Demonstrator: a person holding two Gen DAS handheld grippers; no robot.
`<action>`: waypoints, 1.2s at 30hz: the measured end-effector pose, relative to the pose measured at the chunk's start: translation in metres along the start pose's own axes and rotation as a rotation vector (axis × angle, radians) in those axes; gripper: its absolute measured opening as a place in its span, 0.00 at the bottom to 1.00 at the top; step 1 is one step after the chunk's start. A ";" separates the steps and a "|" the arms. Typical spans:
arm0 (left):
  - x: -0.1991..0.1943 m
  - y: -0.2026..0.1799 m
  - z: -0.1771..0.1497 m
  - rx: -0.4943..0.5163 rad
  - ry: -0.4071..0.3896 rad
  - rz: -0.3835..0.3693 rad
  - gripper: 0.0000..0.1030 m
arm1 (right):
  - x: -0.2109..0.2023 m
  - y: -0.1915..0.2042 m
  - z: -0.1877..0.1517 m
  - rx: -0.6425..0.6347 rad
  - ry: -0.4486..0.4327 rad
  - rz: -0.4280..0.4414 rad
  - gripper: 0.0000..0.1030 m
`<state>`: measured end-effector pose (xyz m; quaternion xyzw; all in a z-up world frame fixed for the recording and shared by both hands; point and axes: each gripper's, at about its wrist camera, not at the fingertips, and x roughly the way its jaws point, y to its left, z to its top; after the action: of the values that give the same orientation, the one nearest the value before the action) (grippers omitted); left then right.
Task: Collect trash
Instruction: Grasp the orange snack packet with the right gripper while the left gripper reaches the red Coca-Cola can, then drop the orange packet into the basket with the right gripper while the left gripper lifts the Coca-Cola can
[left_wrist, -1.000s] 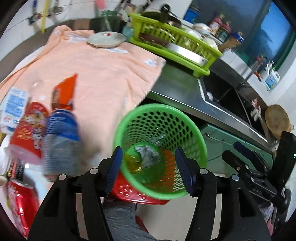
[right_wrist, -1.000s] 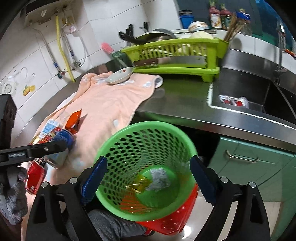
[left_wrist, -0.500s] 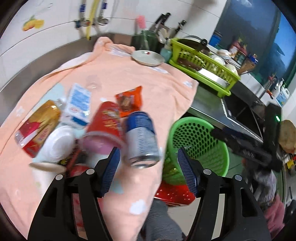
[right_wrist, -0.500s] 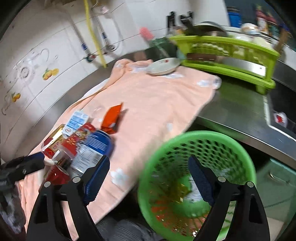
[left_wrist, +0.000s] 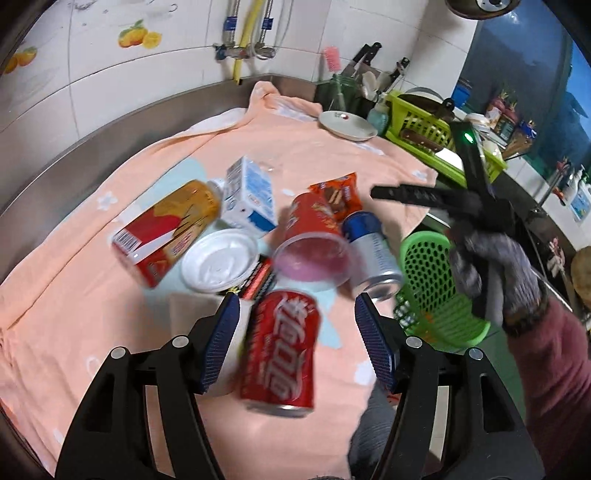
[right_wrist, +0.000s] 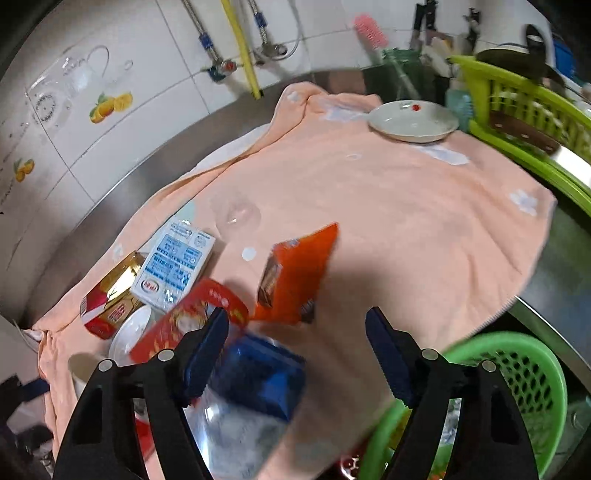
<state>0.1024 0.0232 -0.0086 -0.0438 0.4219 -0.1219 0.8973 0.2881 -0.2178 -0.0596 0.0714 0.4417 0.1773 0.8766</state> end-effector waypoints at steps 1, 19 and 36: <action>0.000 0.002 -0.002 0.000 0.003 0.000 0.63 | 0.007 0.002 0.005 -0.002 0.007 -0.009 0.70; 0.023 -0.001 -0.032 0.091 0.091 -0.010 0.63 | 0.086 0.013 0.031 -0.028 0.136 -0.048 0.43; 0.052 -0.002 -0.034 0.116 0.164 0.013 0.63 | 0.048 0.001 0.037 0.037 0.018 0.017 0.27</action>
<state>0.1074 0.0088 -0.0686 0.0211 0.4865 -0.1436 0.8615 0.3434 -0.1976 -0.0725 0.0899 0.4520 0.1771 0.8696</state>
